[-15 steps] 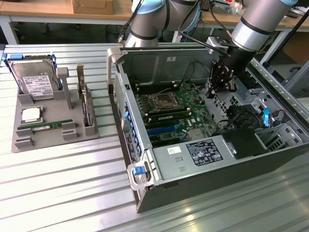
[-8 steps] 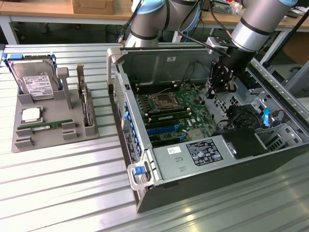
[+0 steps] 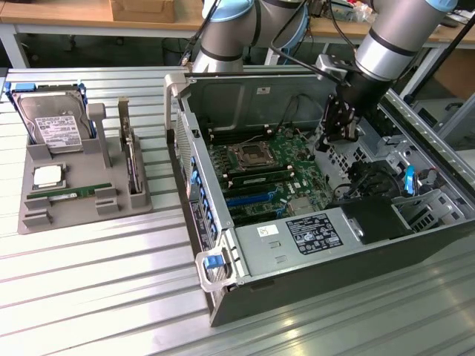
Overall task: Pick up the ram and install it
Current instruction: 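Press down the ram until it locks into place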
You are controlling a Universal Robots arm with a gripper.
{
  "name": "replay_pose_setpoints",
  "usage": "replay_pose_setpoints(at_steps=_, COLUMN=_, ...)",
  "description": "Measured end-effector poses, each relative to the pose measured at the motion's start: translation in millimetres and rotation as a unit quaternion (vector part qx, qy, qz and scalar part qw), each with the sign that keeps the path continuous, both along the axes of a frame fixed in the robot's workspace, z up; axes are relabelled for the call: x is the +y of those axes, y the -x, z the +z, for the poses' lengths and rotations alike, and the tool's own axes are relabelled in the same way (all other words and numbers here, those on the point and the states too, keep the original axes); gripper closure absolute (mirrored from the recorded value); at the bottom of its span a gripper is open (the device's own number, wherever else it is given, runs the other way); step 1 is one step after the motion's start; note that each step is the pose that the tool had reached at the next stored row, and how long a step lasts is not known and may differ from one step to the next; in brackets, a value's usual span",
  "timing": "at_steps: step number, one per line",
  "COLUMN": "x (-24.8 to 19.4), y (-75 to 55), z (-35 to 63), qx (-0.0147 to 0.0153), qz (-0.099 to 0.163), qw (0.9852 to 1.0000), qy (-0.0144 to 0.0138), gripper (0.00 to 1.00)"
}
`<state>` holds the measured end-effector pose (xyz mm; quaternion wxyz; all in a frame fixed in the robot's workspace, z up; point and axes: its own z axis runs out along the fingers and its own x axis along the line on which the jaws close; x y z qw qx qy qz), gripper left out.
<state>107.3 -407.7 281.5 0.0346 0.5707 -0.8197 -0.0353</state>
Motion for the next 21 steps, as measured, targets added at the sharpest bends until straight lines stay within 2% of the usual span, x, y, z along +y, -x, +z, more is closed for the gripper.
replay_pose_setpoints(at_steps=3, x=0.0, y=0.0, z=-0.5, qx=0.0000, qz=-0.032, qw=0.9995, qy=0.0000, gripper=0.90)
replay_pose_setpoints(at_steps=5, x=0.0, y=0.0, z=-0.8, qx=0.0000, qz=-0.062, qw=0.9981, qy=0.0000, gripper=0.90)
replay_pose_setpoints(at_steps=6, x=0.0, y=0.0, z=-1.0, qx=0.0000, qz=-0.084, qw=0.9965, qy=0.0000, gripper=0.90)
replay_pose_setpoints(at_steps=7, x=0.0, y=0.0, z=-1.1, qx=0.0000, qz=-0.095, qw=0.9955, qy=0.0000, gripper=0.90)
replay_pose_setpoints(at_steps=8, x=0.0, y=0.0, z=-1.1, qx=0.0000, qz=-0.111, qw=0.9938, qy=0.0000, gripper=0.90)
replay_pose_setpoints(at_steps=13, x=0.0, y=0.0, z=-1.2, qx=0.0000, qz=-0.158, qw=0.9875, qy=0.0001, gripper=0.90)
replay_pose_setpoints(at_steps=17, x=0.0, y=0.0, z=-1.2, qx=0.0000, qz=-0.195, qw=0.9808, qy=0.0001, gripper=0.90)
replay_pose_setpoints(at_steps=19, x=0.0, y=0.0, z=-1.2, qx=0.0000, qz=-0.222, qw=0.9750, qy=0.0001, gripper=0.90)
replay_pose_setpoints(at_steps=21, x=0.0, y=0.0, z=-1.2, qx=0.0000, qz=-0.238, qw=0.9712, qy=0.0000, gripper=0.90)
